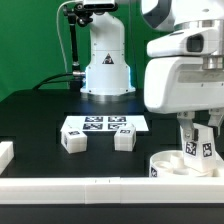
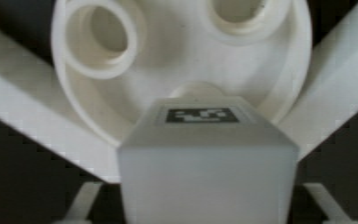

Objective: Assemble stool

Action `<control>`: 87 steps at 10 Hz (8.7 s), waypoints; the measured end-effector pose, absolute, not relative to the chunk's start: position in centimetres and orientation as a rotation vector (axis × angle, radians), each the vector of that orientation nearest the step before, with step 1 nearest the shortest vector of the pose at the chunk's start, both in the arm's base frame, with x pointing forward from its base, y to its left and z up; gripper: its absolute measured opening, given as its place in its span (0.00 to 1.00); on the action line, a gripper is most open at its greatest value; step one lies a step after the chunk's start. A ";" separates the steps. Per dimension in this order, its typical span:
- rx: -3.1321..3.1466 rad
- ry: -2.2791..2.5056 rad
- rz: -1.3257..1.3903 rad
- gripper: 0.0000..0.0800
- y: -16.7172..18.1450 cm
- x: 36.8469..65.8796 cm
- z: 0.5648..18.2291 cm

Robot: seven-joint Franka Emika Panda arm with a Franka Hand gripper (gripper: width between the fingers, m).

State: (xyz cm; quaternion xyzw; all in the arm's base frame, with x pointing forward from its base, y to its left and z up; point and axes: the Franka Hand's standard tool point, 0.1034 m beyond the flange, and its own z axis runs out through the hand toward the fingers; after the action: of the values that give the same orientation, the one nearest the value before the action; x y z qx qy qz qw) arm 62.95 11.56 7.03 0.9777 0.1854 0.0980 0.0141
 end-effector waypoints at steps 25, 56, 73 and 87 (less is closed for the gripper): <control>2.727 -2.093 0.245 0.64 10.5 63.3 7.2; 2.572 1.527 0.477 0.81 12.6 63.4 9.4; 2.156 2.029 0.156 0.81 13.6 63.2 8.8; 1.656 2.408 0.039 0.42 10.7 63.5 8.1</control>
Offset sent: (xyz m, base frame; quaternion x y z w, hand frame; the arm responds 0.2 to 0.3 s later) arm 0.0000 0.0000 0.0000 0.0000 0.0000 0.1938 0.9810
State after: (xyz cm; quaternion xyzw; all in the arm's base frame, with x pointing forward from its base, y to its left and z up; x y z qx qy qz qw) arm 63.53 10.75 8.06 0.5631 0.8190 0.0132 0.1092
